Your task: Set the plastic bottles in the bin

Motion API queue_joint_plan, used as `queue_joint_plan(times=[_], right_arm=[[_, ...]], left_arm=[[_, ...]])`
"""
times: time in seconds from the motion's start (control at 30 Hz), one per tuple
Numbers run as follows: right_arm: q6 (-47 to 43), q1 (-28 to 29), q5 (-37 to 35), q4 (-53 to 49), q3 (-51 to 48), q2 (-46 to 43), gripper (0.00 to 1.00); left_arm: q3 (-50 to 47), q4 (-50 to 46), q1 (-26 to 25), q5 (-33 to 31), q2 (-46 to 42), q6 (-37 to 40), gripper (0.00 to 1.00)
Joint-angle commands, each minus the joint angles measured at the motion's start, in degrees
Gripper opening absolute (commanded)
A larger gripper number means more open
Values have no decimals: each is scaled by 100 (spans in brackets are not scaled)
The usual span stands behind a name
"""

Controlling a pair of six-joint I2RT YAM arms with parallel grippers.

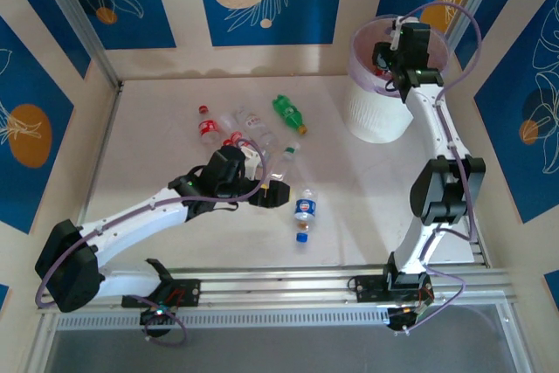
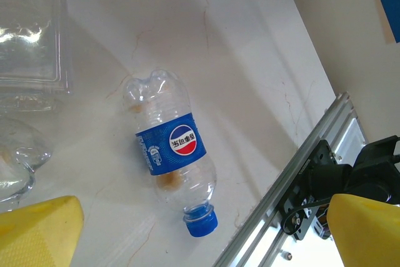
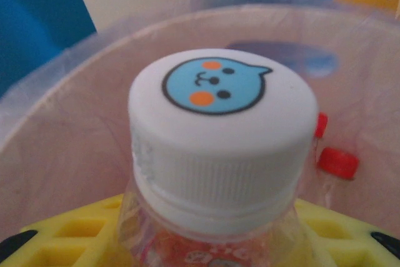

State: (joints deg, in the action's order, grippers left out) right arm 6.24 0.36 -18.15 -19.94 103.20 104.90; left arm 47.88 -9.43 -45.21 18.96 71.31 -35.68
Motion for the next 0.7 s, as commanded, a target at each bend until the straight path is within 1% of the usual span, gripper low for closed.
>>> queue_joint_plan(times=[0.0,0.1,0.23,0.27,0.3,0.43,0.67], right_arm=[[97,-19,172,-369,443,269,12],[97,-27,129,-531,625,579,15],[196,-61,194,-656,768,879,21],[230,-71,220,-700,808,937,24],[262,-82,241,-746,841,1004,30],[334,-97,300,-865,945,1151,49],[396,-142,330,-1267,1306,1488,72]], left_arm=[[-48,-58,53,-97,-41,-23,100],[-64,-67,48,-99,-31,-29,100],[-108,-67,55,-145,-40,-22,100],[-103,-67,50,-152,-39,-23,100],[-111,-72,57,-152,-41,-14,100],[-112,-76,62,-156,-21,3,100],[-147,-41,70,-144,-4,-4,100]])
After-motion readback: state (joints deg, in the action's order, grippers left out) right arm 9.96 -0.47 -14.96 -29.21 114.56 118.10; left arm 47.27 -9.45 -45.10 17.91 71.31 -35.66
